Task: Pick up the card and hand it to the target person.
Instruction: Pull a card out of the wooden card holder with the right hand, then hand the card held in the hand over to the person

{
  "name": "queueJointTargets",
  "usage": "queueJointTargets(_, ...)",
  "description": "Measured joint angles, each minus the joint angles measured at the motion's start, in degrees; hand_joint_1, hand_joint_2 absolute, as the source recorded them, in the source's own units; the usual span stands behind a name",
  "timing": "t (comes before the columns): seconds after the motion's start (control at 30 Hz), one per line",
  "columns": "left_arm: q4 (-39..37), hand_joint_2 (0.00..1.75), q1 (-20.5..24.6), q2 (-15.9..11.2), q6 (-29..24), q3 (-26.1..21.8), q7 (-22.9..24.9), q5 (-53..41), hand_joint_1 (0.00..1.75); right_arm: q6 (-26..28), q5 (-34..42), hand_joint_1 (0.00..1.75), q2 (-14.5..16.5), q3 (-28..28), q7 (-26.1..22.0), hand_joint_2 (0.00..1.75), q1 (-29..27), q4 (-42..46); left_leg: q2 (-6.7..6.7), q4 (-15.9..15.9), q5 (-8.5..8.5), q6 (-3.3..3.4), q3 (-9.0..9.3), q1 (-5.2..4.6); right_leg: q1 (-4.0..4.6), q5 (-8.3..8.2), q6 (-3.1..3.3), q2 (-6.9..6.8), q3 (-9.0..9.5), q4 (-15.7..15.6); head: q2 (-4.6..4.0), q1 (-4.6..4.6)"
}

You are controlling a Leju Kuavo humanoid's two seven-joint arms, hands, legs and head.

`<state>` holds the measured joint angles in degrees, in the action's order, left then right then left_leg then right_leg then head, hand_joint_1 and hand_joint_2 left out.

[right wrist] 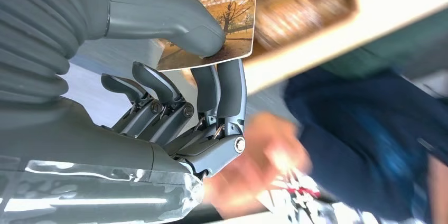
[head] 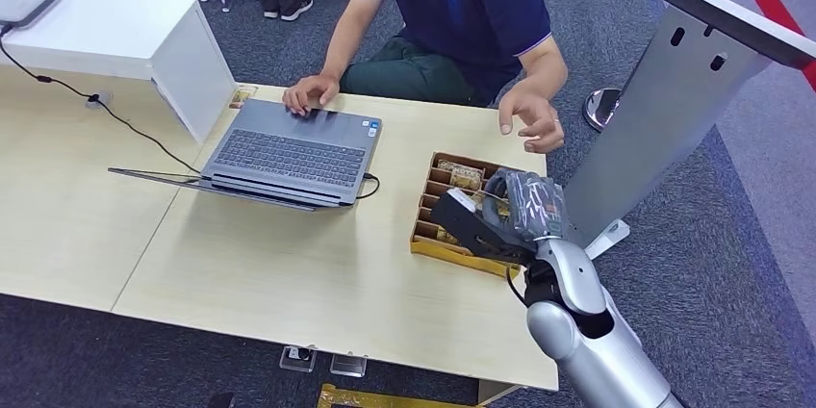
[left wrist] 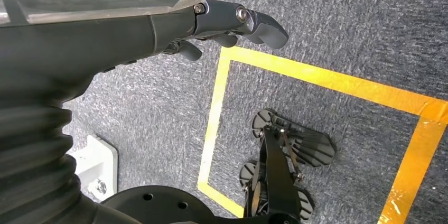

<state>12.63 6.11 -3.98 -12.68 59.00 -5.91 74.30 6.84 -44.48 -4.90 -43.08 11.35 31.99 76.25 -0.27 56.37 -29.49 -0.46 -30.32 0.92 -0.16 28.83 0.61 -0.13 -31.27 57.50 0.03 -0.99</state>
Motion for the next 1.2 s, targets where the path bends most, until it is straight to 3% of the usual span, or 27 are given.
queueJointTargets(0.27,0.0,1.75,0.0,0.0,0.0,0.3,-0.1,-0.1,0.00,1.7,-0.2,1.75,1.6,-0.5,-1.1,1.75,4.3,-1.9,-0.01,0.0,0.00,0.00,-0.16,0.00,0.00,0.00,0.00,0.00,-0.15,0.0,0.01,0.01)
queueJointTargets(0.47,0.0,1.75,0.0,0.0,0.0,1.2,0.3,-1.1,0.00,6.4,-2.1,1.75,2.0,-0.5,-1.8,1.75,8.9,-5.9,-0.02,0.0,0.00,0.00,-0.17,0.00,0.00,0.00,0.00,-0.01,-0.19,0.0,0.00,0.02)
queueJointTargets(0.87,0.0,1.75,0.1,0.0,-0.1,1.3,0.6,-1.2,0.00,13.7,-6.1,1.75,2.1,-0.4,-3.0,1.75,10.8,-10.6,-0.02,0.0,0.00,0.00,-0.20,0.00,0.00,0.00,0.00,0.00,-0.21,0.0,0.00,0.01)
queueJointTargets(1.0,0.0,1.75,0.1,0.0,-0.1,1.3,0.6,-1.1,0.00,14.0,-6.1,0.00,2.5,-0.4,-3.7,1.75,11.2,-12.0,-0.02,0.0,0.01,0.00,-0.20,0.00,0.00,0.00,0.00,0.00,-0.21,0.0,-0.01,0.01)
queueJointTargets(1.2,0.0,1.75,0.1,0.0,-0.2,1.3,-0.1,-1.3,0.00,14.0,-5.6,0.00,3.1,-0.4,-4.3,1.75,11.3,-13.4,-0.02,0.0,0.01,-0.01,-0.20,0.00,0.00,0.00,0.00,-0.01,-0.21,0.0,-0.01,0.02)
